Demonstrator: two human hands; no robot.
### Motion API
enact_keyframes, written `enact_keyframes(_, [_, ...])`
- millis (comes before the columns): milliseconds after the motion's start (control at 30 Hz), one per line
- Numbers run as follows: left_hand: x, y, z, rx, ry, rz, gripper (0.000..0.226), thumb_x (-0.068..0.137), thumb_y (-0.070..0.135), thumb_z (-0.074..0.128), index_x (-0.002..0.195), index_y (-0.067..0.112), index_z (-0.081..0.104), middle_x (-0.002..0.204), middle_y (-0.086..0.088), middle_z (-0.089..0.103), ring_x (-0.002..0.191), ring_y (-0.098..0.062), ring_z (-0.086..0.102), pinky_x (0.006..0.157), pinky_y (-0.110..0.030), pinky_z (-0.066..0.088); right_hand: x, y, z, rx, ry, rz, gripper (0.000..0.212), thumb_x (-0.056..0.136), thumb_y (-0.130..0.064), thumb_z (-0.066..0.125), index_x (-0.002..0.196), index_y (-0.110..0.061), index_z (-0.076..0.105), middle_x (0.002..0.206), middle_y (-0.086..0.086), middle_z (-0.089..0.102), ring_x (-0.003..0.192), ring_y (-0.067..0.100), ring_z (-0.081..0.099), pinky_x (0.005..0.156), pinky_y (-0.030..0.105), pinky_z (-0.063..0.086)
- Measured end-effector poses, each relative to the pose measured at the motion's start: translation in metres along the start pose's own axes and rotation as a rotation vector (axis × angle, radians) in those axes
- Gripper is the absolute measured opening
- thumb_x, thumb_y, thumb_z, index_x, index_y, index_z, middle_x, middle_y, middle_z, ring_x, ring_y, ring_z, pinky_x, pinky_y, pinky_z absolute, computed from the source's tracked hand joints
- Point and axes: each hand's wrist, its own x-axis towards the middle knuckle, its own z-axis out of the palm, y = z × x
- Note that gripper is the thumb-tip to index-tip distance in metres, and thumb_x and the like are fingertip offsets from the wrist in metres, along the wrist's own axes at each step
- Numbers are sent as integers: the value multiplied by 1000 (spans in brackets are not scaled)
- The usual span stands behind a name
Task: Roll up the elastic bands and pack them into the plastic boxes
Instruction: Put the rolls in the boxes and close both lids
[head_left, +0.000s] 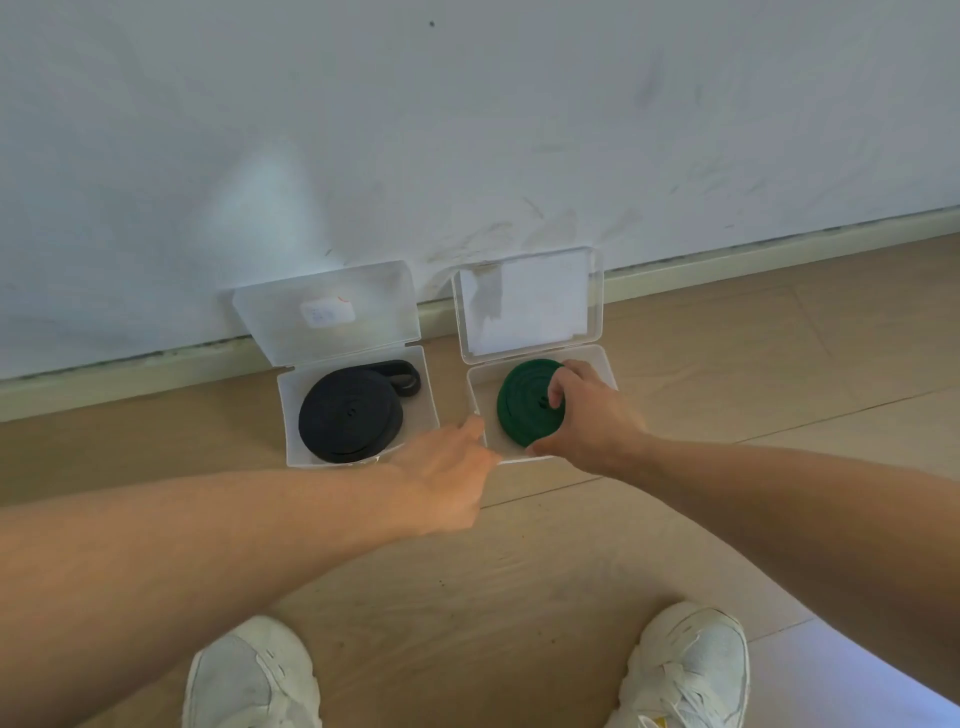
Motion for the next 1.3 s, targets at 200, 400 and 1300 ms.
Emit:
enact_keyframes(200, [2,-1,1,-25,4,-10,50,91,22,62,141,18,57,132,-7,48,105,-27,61,75,-37,51,10,2,7,-68,-170,-26,63,76,-55,80,113,-19,44,164,0,13,128,30,49,99,46,50])
enact_keyframes(400, [-1,-8,7,-90,-13,3,61,91,27,63,149,21,45,143,-5,43,118,-29,59,92,-43,54,1,-4,-5,-155,-196,6,77,81,-77,58,132,-21,44,168,3,9,138,30,43,103,48,44])
enact_keyframes(1300, [-15,-24,-3,-547,368,-111,7,95,29,66,93,30,59,83,17,62,78,-4,64,74,-29,57,16,27,-78,238,91,15,59,88,-73,50,71,-23,75,101,-3,74,97,22,65,81,35,46])
